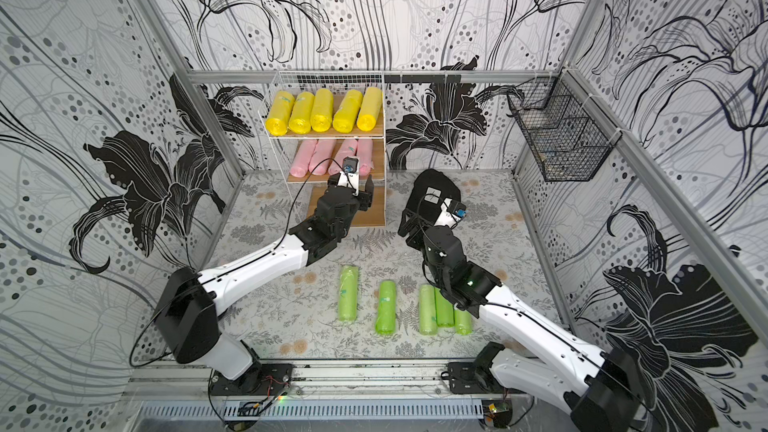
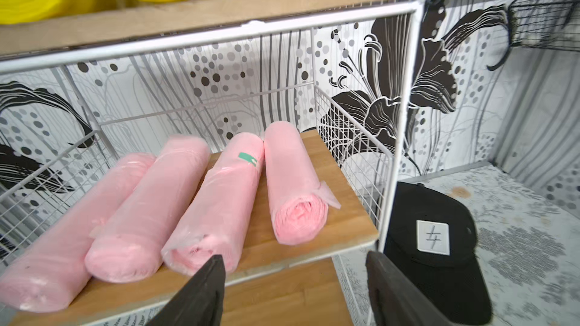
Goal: Sort the rolls of trash bags by color and place them on the shelf
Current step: Place the roll of trash bags on the shelf.
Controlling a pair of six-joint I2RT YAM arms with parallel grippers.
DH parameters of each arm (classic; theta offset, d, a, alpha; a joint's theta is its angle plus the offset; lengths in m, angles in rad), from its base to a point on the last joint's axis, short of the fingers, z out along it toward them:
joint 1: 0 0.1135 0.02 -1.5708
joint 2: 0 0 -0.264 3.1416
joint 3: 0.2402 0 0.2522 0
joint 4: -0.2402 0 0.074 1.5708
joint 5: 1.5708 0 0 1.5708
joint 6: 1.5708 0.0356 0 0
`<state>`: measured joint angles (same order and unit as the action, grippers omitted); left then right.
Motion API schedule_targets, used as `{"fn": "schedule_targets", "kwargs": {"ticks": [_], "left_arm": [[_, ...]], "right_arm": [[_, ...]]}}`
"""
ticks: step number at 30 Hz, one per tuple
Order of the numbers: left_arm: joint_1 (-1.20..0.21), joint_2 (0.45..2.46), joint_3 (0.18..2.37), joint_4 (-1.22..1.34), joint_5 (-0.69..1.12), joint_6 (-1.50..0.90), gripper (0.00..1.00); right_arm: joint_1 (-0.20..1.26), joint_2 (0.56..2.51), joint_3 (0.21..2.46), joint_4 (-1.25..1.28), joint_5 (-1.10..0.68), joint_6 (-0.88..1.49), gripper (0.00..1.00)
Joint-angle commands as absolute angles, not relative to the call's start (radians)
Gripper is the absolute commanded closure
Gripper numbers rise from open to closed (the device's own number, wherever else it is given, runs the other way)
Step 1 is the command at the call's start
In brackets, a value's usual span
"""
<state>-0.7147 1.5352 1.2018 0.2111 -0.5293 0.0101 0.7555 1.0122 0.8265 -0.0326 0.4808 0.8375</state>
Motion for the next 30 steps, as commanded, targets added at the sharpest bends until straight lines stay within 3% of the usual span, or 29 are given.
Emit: {"fn": "schedule_targets", "kwargs": {"ticks": [1, 11, 17, 30], "left_arm": [[-0.721, 1.407, 1.139, 0.121, -0.387, -0.121, 0.28], [-0.714, 1.167, 0.933, -0.240, -0.151, -0.316, 0.29], [-0.699, 1.099, 0.825, -0.365, -0.072, -0.439, 0.29], [-0.588, 1.052, 0.688, -0.340, -0.023, -0.499, 0.28]], "right_arm": [[0.750, 1.006, 0.927, -0.250, 0.455, 0.686, 0.07], [0.752, 1.183, 1.121, -0.766, 0.176, 0.489, 0.12], [0.797, 1.250, 1.048, -0.730, 0.036, 0.569, 0.16], [0.894, 1.516, 1.019, -0.633, 0.070, 0.747, 0.19]]}}
